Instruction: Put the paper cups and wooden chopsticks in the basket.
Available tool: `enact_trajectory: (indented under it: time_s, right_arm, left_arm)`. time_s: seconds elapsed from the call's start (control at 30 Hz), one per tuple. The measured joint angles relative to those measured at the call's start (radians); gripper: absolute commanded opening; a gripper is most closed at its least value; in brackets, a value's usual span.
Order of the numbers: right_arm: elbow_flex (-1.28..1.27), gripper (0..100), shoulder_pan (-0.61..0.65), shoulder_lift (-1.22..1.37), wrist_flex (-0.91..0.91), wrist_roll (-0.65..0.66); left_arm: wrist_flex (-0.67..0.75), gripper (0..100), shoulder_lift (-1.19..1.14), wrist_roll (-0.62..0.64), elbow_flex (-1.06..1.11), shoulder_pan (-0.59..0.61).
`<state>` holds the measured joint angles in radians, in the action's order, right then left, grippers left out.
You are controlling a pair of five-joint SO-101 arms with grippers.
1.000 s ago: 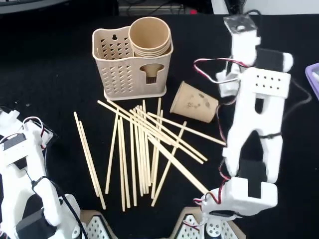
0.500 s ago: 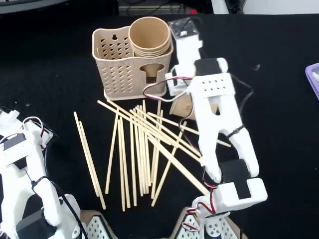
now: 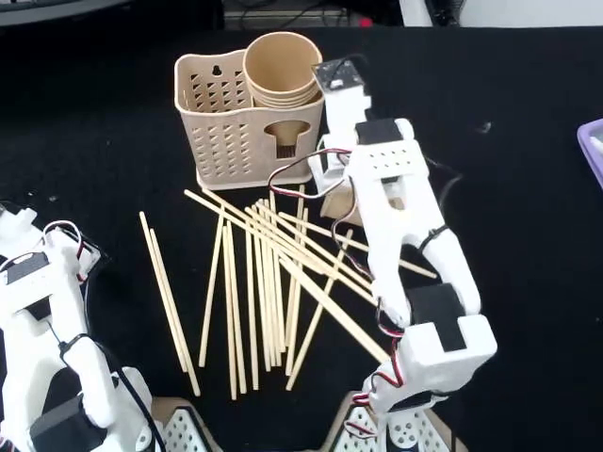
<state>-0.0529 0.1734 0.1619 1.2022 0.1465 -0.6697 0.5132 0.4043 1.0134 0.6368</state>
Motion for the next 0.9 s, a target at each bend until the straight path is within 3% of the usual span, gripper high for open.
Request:
enact_trajectory:
  time_s: [0.17,0.53,0.9]
  right_arm:
    - [0.051,1.0,-0.107,0.002,0.087,0.1]
    - [0.121,1.1,-0.402,-0.101,0.288,0.316]
    - [0.009,1.1,-0.569,-0.374,0.264,0.385]
  left_arm:
    - [0.0,16,0.0,0.0,0.0,0.0]
    - [0.0,16,0.0,0.0,0.0,0.0]
    - [0.0,16,0.0,0.0,0.0,0.0]
